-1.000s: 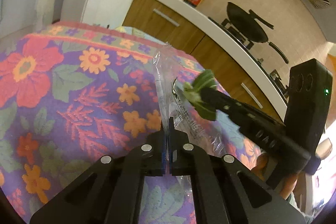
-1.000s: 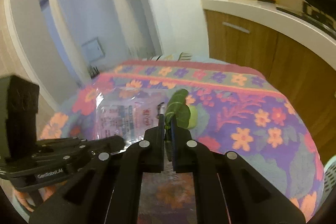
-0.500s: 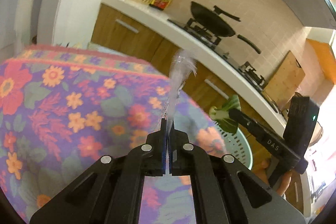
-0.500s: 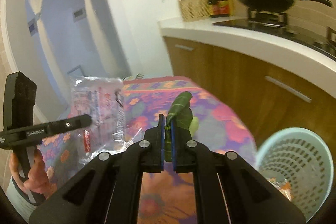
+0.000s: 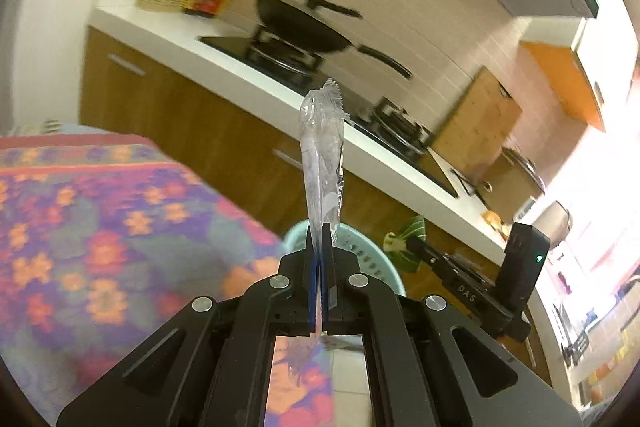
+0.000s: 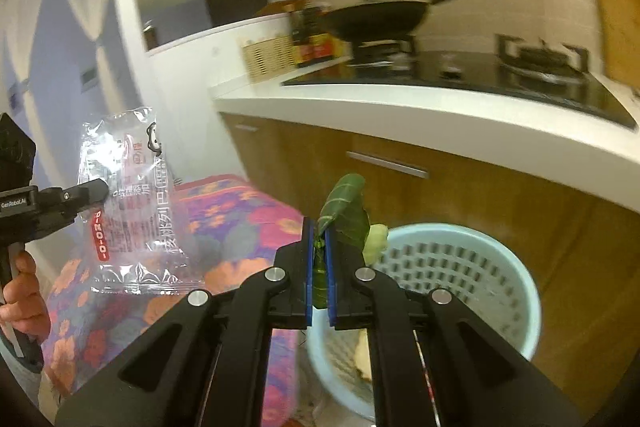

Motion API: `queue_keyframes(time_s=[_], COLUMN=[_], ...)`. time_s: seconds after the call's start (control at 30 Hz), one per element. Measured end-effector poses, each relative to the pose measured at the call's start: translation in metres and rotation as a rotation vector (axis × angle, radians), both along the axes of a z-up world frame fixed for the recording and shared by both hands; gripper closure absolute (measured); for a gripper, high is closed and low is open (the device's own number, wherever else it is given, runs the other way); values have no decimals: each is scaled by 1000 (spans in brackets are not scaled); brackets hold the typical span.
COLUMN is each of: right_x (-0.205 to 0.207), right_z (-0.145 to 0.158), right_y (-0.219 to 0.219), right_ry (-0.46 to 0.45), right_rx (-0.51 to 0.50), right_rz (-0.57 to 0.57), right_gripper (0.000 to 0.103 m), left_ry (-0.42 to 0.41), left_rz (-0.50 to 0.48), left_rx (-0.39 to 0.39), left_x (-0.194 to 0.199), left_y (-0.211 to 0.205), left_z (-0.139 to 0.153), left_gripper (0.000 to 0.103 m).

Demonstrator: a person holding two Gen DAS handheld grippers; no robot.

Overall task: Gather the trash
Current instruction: 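Carry the wrapper and leaf over the blue basket and open both tools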

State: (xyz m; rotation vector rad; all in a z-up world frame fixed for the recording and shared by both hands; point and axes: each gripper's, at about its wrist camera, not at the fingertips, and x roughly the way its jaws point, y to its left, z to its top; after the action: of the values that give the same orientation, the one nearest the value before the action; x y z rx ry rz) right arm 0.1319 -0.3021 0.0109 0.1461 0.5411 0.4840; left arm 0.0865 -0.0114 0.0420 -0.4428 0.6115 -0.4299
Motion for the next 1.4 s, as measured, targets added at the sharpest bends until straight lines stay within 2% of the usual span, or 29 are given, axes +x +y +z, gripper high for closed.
queue_keyframes(time_s=[0.13, 0.27, 0.53, 0.8, 0.9, 0.97, 1.0, 1.07, 1.13, 1.27, 1.4], right_x=[11, 26, 41, 44, 48, 49, 48, 48, 47, 51, 57], right_z=[-15, -42, -71, -79, -85, -87, -87, -88, -88, -91, -98], right_y=[-36, -75, -92, -84, -85, -85, -86, -88, -90, -91, -90], right_ry=[44, 142, 259, 316, 342, 348, 346, 344, 341, 375, 466], right_rx=[27, 182, 123, 91, 104, 98, 97, 112, 117, 138, 96], right_rz=[-82, -138, -233, -205, -196, -203, -209, -211, -219, -193, -188], right_gripper=[100, 100, 100, 98, 87, 75, 74, 62, 54, 54, 54], left_ry=[43, 82, 127, 147, 157, 161, 162, 165, 174, 194, 197], left_rz=[-63, -108, -150, -152, -148, -145, -144, -139, -139, -148, -150], left_rx=[83, 143, 211, 241, 252, 238, 241, 264, 278, 255, 264], left_x=[27, 49, 79, 93, 98, 101, 102, 104, 105, 109, 108], left_y=[-51, -90, -144, -162, -163, -164, -165, -170, -174, -177, -177], left_z=[-1, -11, -32, -40, -44, -47, -48, -52, -58, -65, -68], left_gripper=[103, 103, 103, 103, 103, 103, 102, 100, 98, 98, 98])
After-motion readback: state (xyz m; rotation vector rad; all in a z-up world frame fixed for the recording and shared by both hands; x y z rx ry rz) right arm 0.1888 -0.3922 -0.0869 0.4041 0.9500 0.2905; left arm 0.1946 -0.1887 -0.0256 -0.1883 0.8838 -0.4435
